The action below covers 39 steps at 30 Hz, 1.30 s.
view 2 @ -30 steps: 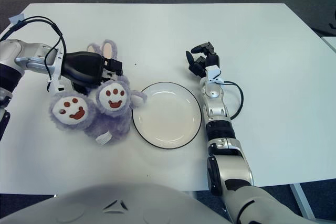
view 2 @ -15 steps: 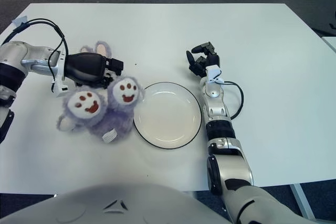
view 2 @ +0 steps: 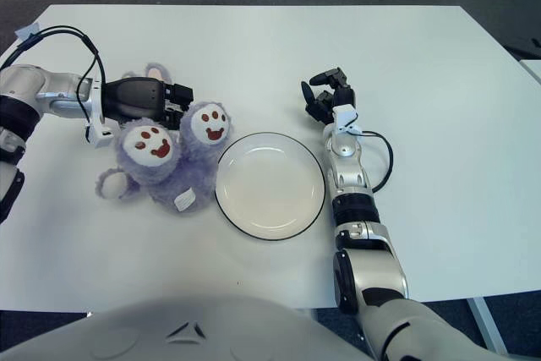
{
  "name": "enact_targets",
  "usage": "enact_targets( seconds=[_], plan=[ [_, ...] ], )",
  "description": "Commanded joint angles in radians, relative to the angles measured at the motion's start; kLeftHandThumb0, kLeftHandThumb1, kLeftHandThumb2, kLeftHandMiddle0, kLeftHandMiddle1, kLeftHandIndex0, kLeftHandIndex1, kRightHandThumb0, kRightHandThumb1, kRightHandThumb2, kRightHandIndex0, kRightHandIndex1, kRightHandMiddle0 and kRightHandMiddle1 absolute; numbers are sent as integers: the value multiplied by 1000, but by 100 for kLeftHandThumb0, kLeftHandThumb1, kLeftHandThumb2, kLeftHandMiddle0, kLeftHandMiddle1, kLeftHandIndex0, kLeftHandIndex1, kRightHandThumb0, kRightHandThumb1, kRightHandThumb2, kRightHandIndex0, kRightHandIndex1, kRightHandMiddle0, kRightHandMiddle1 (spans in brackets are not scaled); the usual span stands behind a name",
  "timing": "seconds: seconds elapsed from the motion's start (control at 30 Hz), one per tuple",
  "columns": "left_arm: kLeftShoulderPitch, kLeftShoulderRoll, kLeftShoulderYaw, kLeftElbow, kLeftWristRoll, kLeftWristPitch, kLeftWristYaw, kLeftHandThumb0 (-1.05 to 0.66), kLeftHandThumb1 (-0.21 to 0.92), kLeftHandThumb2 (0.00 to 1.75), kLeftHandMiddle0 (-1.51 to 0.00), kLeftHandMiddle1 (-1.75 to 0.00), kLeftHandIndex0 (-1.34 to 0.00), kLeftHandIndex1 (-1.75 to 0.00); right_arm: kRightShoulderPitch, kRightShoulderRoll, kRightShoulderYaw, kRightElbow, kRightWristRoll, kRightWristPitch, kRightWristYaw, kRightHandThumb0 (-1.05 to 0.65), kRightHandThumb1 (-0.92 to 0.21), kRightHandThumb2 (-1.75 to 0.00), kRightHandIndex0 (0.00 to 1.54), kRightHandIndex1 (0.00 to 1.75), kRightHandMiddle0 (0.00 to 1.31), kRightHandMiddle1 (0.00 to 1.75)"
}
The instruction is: Put the doll into the plate.
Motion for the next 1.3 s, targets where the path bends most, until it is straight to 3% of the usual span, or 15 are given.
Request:
enact_targets(
  seconds=[0.0,0.33,0.6,0.77,1.17,1.27],
  plan=[
    [-22,-5,-10,55,-48,31,-88,-1,56,78,-61,-151,-58,-127,38,-4,-4,45,0,57,7,-37,-84,-53,82,175,37,163],
    [-44,2,-1,101,-114,84,-166,0,47,96,-61,-154,-50,-146,34,-6,-5,48,-2,67,6,-37,-83,-53,82,175,37,163],
    [-61,5,15,130,-179,209,-292,0,39,119,-55,-171,-40,-167,34,-6,-6,44,-1,82,8,-37,-83,-54,82,175,37,163],
    [-67,5,30,128,-203,272,-334,0,37,125,-54,-174,-38,-172,34,-6,-6,41,-1,89,9,-37,-83,-54,82,175,37,163],
    [-64,-15,60,129,-235,420,-361,0,35,128,-56,-173,-39,-175,34,-4,-6,38,-3,98,9,-37,-83,-54,82,175,36,163],
    [-47,-25,61,124,-220,467,-280,0,35,128,-58,-172,-39,-175,35,-5,-5,37,-4,101,10,-37,-83,-54,82,175,36,163]
  ],
)
